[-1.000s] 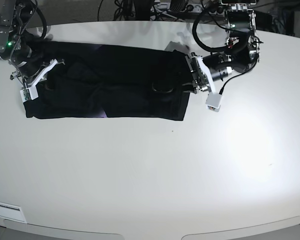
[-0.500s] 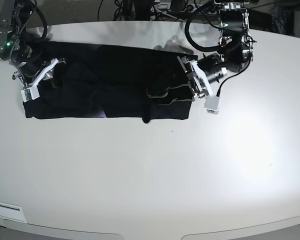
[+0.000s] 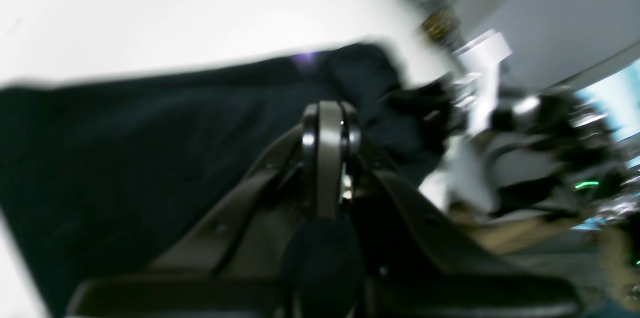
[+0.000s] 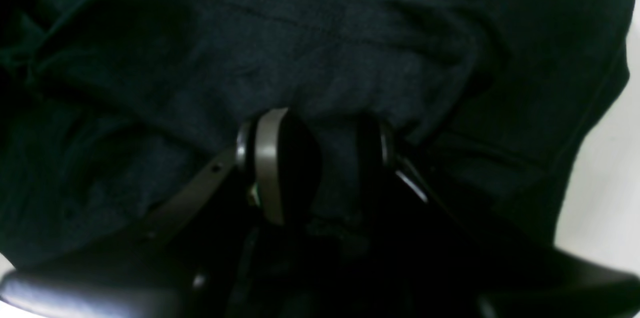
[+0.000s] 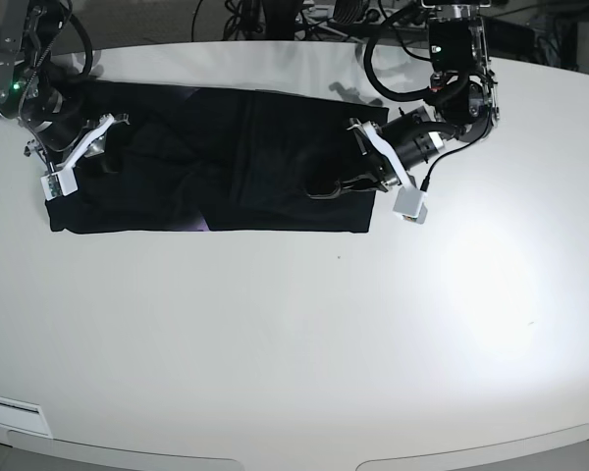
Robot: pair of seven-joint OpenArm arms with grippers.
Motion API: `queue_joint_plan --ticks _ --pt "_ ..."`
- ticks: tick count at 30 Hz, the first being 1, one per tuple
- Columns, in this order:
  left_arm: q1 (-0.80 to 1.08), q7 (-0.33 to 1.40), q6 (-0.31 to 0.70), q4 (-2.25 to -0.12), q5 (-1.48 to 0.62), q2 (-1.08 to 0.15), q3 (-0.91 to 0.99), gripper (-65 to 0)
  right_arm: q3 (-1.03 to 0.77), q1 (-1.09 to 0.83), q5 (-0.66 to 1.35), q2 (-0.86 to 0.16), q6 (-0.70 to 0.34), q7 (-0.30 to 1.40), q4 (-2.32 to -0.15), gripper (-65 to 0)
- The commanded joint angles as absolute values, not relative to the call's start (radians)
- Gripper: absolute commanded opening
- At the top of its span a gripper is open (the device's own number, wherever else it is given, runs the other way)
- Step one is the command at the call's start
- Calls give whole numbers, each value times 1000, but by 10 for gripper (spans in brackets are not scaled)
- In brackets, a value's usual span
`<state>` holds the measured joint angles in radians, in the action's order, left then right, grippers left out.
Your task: Fold the T-shirt properly
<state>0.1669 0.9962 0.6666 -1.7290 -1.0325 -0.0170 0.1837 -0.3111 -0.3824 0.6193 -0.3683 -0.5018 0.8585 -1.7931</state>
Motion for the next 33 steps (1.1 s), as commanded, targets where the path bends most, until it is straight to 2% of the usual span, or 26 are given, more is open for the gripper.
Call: queue_joint_plan --ticks 1,9,18,22,26,30,31,33 --pt "154 962 636 -1747 -1007 -17 183 -650 -315 -387 607 -380 -498 895 -1805 -393" --pt "155 885 479 -1742 -707 -20 165 -650 -315 -354 606 -381 -524 895 -1846 -393" --pt "155 838 232 -1741 -344 -20 -52 -650 -315 -247 607 -383 -519 907 -1846 -393" --pt "155 838 184 -1741 -248 -20 -123 -650 -332 -181 606 -385 -438 946 -1895 -393" --pt "167 837 178 -1741 -233 -23 -115 -650 -453 -139 565 -386 -361 1000 -1969 -393" --pt "175 838 178 -1741 -240 -52 -99 -650 -566 -193 540 -410 -320 1024 -1897 -392" --pt "171 838 178 -1741 -241 -65 -96 -650 -583 -202 559 -411 -321 1042 -1866 -386" --pt "168 838 178 -1741 -244 -89 -95 -650 -622 -215 642 -414 -348 1084 -1801 -331"
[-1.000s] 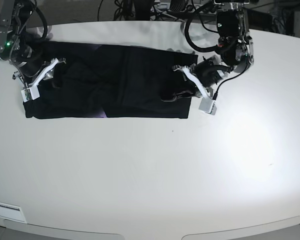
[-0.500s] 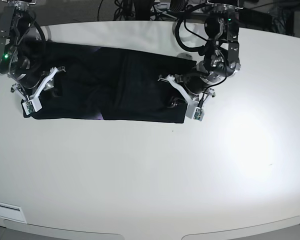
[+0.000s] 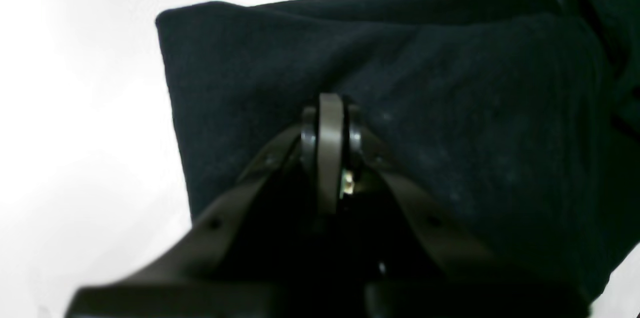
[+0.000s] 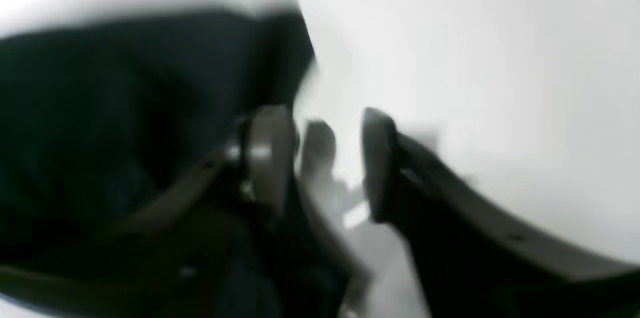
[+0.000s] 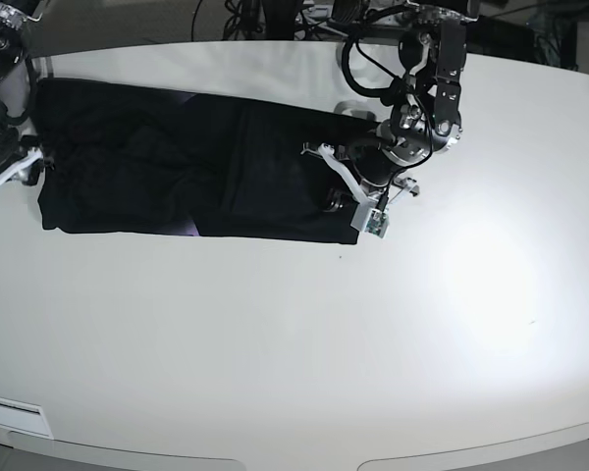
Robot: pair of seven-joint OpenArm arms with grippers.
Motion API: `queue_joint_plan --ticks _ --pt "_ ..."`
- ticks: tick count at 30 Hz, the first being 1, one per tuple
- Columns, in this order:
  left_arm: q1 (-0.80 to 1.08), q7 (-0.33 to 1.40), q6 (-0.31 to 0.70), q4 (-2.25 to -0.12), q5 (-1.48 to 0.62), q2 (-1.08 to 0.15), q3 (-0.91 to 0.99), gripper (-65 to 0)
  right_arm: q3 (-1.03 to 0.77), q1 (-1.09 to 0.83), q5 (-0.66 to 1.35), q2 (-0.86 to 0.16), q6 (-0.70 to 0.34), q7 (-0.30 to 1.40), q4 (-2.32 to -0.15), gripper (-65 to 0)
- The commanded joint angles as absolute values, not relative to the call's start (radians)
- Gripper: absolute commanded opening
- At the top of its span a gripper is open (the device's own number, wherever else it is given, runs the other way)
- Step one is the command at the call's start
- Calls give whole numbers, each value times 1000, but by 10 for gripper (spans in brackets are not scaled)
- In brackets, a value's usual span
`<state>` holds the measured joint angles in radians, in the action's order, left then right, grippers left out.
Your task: Fold the T-shirt properly
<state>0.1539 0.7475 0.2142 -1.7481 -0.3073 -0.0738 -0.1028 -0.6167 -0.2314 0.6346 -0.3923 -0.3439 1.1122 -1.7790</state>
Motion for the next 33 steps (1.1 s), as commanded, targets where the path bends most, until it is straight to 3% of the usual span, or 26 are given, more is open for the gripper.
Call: queue_joint_plan --ticks 1,7,23,33 --pt "168 838 178 -1741 -244 -95 -95 -650 -646 -219 698 -415 -371 1106 -1767 -306" --pt "168 842 178 -1741 -244 -112 -95 -650 -756 -221 1072 -416 -456 1221 -1581 -296" --pt "168 841 183 -1741 -245 -155 -95 -650 -675 -257 1184 -423 -602 1251 -1395 -288" --pt "168 845 195 -1741 -289 -155 -95 -650 -575 -255 1389 -424 -648 1371 -1396 -258"
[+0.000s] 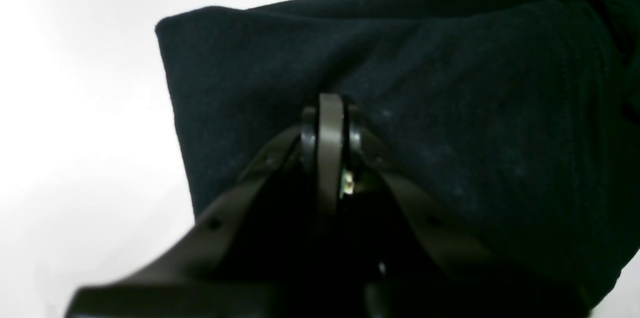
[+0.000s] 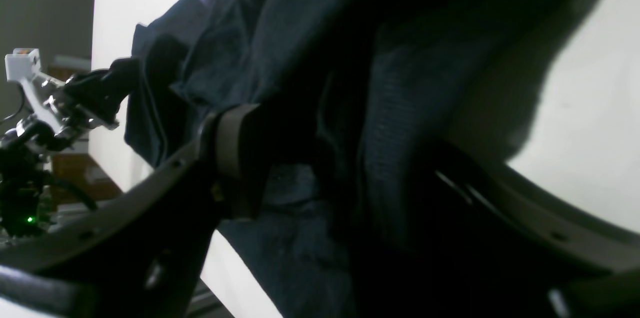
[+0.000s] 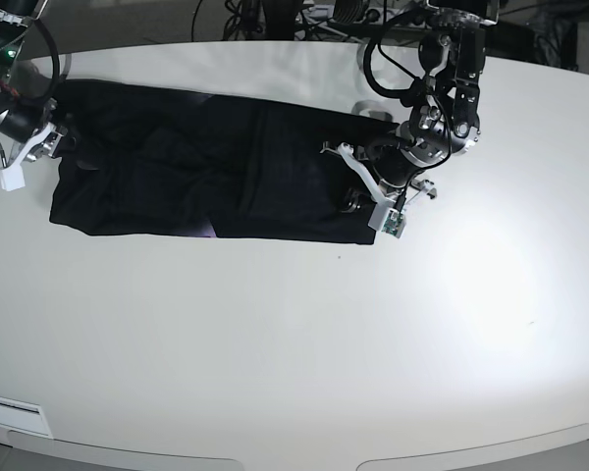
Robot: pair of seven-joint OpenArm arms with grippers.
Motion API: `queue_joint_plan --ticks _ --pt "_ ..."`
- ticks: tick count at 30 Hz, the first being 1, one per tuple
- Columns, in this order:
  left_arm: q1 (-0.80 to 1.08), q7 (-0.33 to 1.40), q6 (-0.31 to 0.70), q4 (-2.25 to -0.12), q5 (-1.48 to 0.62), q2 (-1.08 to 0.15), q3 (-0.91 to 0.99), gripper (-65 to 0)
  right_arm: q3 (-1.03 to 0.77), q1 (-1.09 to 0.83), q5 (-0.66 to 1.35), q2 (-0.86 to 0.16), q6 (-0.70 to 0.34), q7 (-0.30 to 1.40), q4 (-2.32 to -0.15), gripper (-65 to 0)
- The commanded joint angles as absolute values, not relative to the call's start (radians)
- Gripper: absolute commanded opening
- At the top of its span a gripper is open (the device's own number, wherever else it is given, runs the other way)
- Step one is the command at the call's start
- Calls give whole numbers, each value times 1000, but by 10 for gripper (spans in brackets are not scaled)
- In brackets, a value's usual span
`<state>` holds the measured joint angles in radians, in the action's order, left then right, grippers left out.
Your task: Fold the T-shirt properly
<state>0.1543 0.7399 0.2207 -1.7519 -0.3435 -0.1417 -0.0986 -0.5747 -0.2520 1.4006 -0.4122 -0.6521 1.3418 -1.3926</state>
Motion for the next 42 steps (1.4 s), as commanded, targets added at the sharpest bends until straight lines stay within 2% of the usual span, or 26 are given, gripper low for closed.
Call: queue_joint_plan --ticks 1,8,15,16,17,19,20,23,31,33,36,42 --pt "168 845 195 -1741 -289 -155 -95 -650 -575 -255 1391 -424 -656 1370 -1396 -258" --pt "168 845 195 -1741 -289 -155 -95 -650 -575 -255 1390 -410 -698 1343 -1396 -258" --pt "168 840 217 -1741 -298 -155 -95 -650 -575 -251 1391 -382 -698 1317 -1396 -266" --pt "168 838 217 -1741 -297 -155 -95 -650 -575 -251 1391 -380 -698 1310 -1396 -301" --pt "168 837 217 -1741 -300 -155 -95 -650 -575 -249 1390 -380 -698 1305 -1396 -374" --pt "166 837 217 -1741 -300 -155 -95 -650 -575 -248 1391 -383 -698 1305 -1397 -609" --pt "165 837 217 -1741 -300 -155 -95 -650 -575 -243 1390 -385 -698 1306 -1400 -650" --pt "160 819 252 -1742 -321 -155 -95 -650 -576 -226 1390 -402 -698 1306 -1404 -650" --pt "116 821 400 -1796 -541 -155 -95 -650 -576 -170 1293 -496 -698 1294 -1408 -650" --pt "94 839 415 -1817 -553 -155 -95 -610 -576 -159 1265 -530 -698 1293 -1409 -650" --pt "66 863 419 -1822 -551 -155 -95 -558 -576 -149 1190 -587 -663 1267 -1419 -650" --pt "69 860 419 -1822 -508 -155 -95 -558 -576 -149 923 -655 -518 1151 -1520 -650"
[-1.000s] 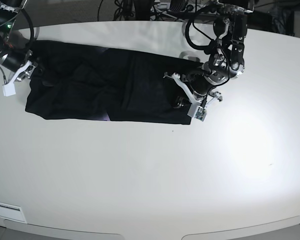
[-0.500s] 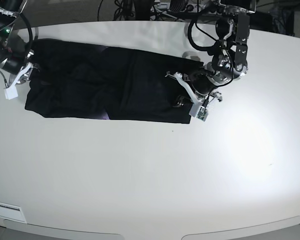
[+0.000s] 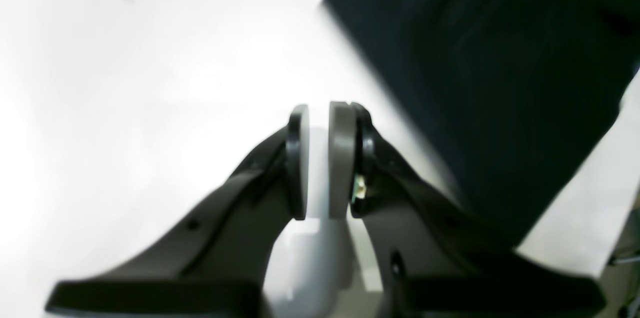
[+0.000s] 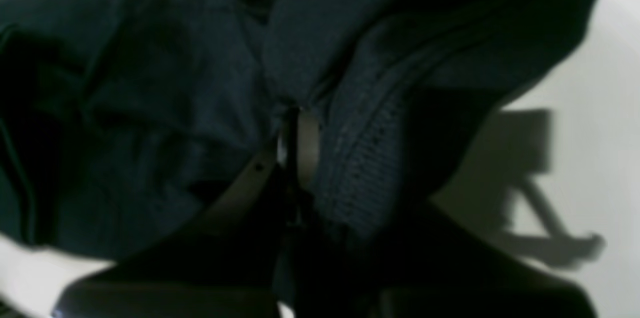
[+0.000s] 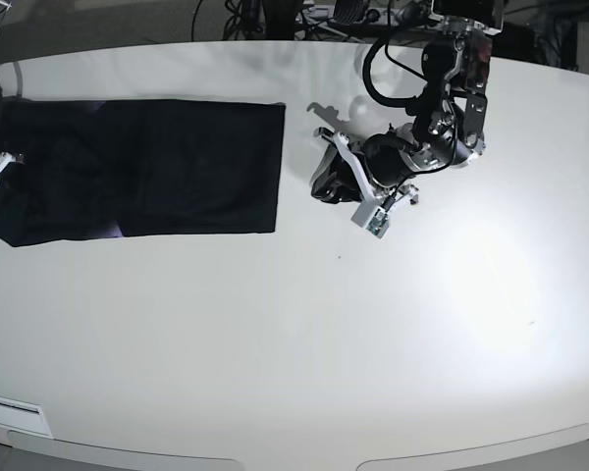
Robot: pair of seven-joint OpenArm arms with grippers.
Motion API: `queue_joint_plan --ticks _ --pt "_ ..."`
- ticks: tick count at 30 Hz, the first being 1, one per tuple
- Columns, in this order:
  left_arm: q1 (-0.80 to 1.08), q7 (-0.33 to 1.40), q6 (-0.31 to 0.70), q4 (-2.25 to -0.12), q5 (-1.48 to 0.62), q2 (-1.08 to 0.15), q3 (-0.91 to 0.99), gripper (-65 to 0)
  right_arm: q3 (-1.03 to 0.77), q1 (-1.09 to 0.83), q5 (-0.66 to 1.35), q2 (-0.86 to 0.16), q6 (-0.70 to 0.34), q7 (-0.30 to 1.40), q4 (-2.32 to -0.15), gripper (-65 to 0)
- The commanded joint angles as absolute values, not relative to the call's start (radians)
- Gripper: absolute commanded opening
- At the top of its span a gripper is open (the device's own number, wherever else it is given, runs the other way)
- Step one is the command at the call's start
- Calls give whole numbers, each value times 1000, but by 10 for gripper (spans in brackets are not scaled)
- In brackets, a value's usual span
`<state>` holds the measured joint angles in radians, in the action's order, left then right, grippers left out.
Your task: Fold the T-shirt properly
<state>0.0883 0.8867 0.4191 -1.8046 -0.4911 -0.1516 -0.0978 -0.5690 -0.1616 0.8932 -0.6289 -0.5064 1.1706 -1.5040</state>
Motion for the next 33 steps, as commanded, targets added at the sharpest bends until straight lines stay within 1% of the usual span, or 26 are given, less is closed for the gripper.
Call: queue_joint_plan --ticks 1,4,6,10,14,17,21,25,33 --pt "69 860 419 -1822 -493 -155 -95 -558 -576 -150 881 -654 -491 1142 -1549 -650" --pt "72 860 419 -1821 -480 -156 -95 -558 -576 -156 832 -648 -425 1141 -1645 -650" --pt "75 860 419 -1821 -481 -155 -95 -558 -576 -164 880 -648 -388 1152 -1708 -650" --pt "75 860 419 -1821 -480 -155 -95 -558 -576 -168 996 -616 -413 1188 -1838 -650" --pt "75 859 419 -1818 -480 -155 -95 -558 -576 -169 1082 -537 -447 1217 -1956 -650" --pt "75 857 419 -1810 -480 -155 -95 -558 -576 -169 1119 -455 -466 1220 -2007 -650" --pt "80 857 419 -1810 -480 -155 -95 -558 -576 -169 1153 -337 -495 1221 -2014 -650" --pt "83 852 419 -1810 -481 -155 -95 -558 -576 -169 1153 -236 -498 1224 -2014 -650" --pt "83 844 419 -1810 -485 -155 -95 -558 -559 -175 1182 -136 -503 1244 -2014 -650"
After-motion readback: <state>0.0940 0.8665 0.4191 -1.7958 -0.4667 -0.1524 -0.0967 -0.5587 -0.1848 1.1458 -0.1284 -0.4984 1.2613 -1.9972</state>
